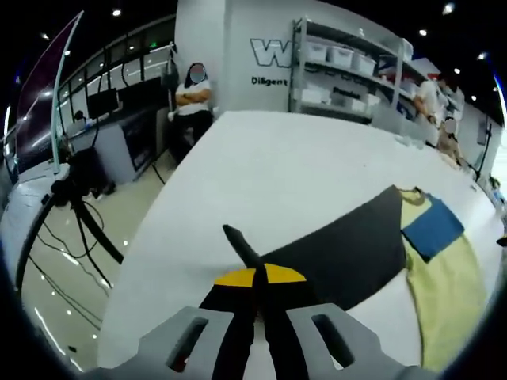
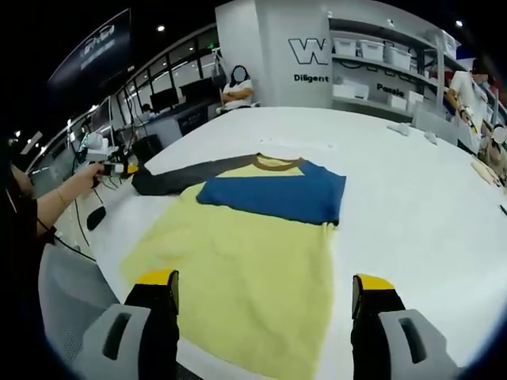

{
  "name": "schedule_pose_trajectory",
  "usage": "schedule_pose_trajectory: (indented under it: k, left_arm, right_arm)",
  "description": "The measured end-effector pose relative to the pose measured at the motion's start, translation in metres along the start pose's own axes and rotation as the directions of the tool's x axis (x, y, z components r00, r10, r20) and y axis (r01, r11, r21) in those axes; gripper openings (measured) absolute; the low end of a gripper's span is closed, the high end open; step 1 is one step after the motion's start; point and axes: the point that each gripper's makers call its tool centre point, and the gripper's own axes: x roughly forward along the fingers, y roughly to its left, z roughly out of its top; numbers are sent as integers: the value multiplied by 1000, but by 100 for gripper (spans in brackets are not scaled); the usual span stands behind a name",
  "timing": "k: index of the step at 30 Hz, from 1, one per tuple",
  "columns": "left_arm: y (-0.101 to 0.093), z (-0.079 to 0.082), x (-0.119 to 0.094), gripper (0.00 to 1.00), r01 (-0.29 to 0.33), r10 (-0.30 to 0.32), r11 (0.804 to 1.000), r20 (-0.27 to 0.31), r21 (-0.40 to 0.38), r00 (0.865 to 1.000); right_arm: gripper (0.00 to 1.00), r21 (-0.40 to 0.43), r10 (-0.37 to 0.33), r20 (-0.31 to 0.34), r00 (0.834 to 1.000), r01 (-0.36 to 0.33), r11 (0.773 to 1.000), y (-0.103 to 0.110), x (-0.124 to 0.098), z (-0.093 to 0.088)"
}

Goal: Fold the garment on the visible template until the final outline fits inside the template.

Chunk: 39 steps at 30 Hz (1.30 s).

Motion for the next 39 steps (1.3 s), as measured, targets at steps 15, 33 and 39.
schedule_pose_trajectory:
  k: [15, 33, 39]
  left_arm:
    - [-50, 42, -4, 0, 118, -122, 990, 46, 80, 992]
    - [-119, 84, -6, 0, 255, -272, 952, 83, 168, 959]
    - [-148, 96, -5, 0, 321, -342, 925, 78, 203, 937]
  right_arm:
    - [90, -2, 5, -5, 1000, -5, 1000, 2, -1, -4]
    - [91, -10, 27, -10, 1000, -27, 1000, 6, -4, -11]
    - [93, -6, 45, 11, 999, -45, 999, 10, -6, -7]
